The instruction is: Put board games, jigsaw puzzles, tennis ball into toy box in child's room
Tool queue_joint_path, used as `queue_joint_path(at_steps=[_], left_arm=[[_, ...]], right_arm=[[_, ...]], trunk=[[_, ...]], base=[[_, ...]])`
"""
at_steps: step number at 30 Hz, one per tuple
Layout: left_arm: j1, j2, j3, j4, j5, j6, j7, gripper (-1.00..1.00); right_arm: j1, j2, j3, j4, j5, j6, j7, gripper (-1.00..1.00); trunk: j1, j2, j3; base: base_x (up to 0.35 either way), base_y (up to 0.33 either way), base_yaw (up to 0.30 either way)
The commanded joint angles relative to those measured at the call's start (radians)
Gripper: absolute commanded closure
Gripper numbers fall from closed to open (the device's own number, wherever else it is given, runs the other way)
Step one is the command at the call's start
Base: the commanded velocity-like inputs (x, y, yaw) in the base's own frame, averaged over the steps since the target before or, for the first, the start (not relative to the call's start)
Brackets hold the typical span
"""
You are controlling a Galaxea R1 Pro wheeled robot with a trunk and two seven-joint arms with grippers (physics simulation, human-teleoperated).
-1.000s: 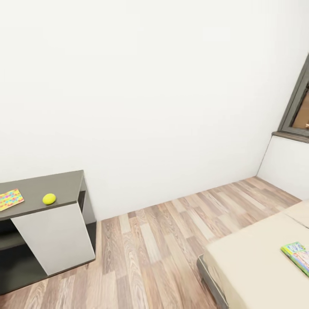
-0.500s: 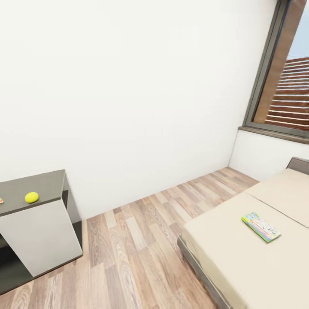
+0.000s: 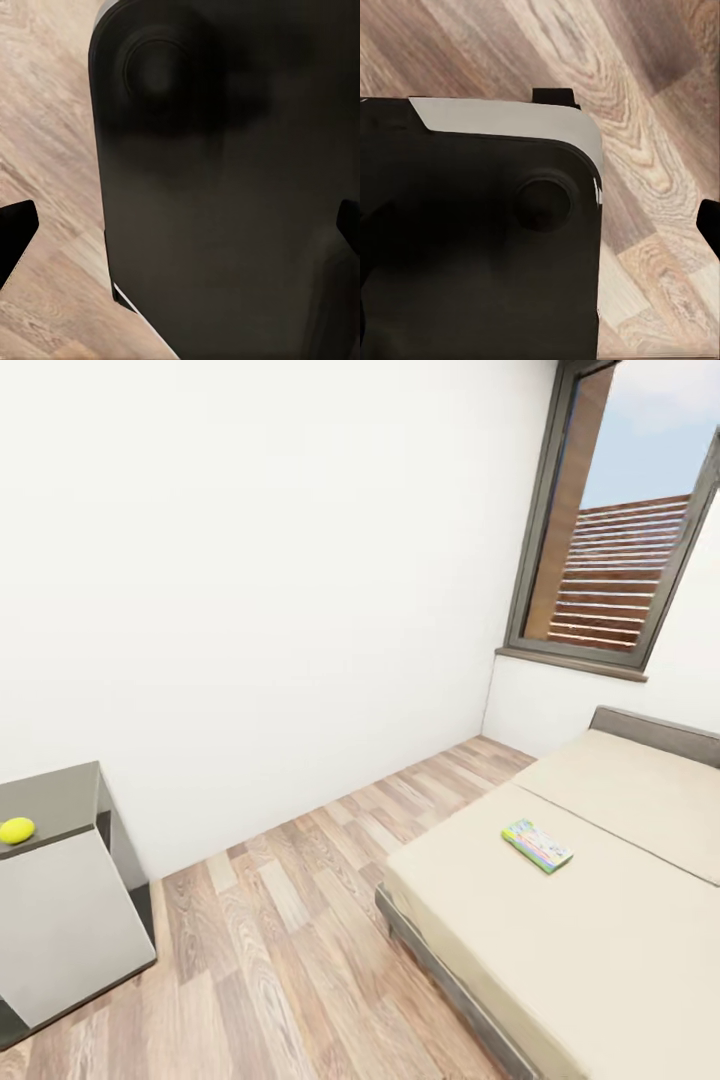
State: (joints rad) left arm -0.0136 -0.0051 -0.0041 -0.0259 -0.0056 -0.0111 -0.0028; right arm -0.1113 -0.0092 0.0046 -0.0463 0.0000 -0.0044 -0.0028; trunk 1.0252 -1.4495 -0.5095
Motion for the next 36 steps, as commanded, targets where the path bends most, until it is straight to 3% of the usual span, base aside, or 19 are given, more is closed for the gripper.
queue_joint_path(at_steps=[1,17,25,30,32,33,35,36], left_arm=[[0.000,0.000,0.000,0.000,-0.001,-0.001,0.000,-1.00],[-0.010,-0.008,0.002,-0.008,-0.001,-0.002,0.007,-1.00],[-0.030,-0.011,0.010,-0.113,0.013,0.003,-0.001,-1.00],[-0.046,-0.014,0.017,-0.211,0.044,0.035,-0.003,-1.00],[-0.060,-0.018,0.021,-0.287,0.087,0.086,-0.004,-1.00],[-0.060,-0.018,0.021,-0.287,0.087,0.086,-0.004,-1.00],[-0.074,-0.026,0.023,-0.370,0.137,0.154,-0.004,-1.00],[-0.074,-0.026,0.023,-0.370,0.137,0.154,-0.004,-1.00]], right_arm=[[-0.001,0.000,0.000,0.000,0.000,0.000,0.000,-1.00],[-0.002,-0.002,0.000,-0.001,0.001,0.000,0.003,-1.00],[-0.029,0.000,0.001,-0.026,0.002,0.013,0.003,-1.00],[-0.071,0.007,0.001,-0.044,0.002,0.048,0.001,-1.00],[-0.103,0.013,0.000,-0.052,0.002,0.095,0.000,-1.00],[-0.103,0.013,0.000,-0.052,0.002,0.095,0.000,-1.00],[-0.140,0.027,0.000,-0.057,0.002,0.155,-0.002,-1.00],[-0.140,0.027,0.000,-0.057,0.002,0.155,-0.002,-1.00]], trunk=[[0.000,-0.001,-0.001],[0.000,-0.001,-0.005],[0.000,-0.001,-0.005],[0.000,-0.001,-0.005],[0.000,-0.001,-0.005],[0.000,-0.001,-0.005],[0.000,-0.001,-0.005],[0.000,-0.001,-0.005]], base=[[-0.073,0.000,-0.277],[-0.027,0.000,-0.193],[-0.004,0.000,-0.036],[-0.001,0.000,-0.012],[-0.001,0.000,-0.007],[-0.001,0.000,-0.006],[0.000,0.000,-0.005],[0.000,0.000,-0.004]])
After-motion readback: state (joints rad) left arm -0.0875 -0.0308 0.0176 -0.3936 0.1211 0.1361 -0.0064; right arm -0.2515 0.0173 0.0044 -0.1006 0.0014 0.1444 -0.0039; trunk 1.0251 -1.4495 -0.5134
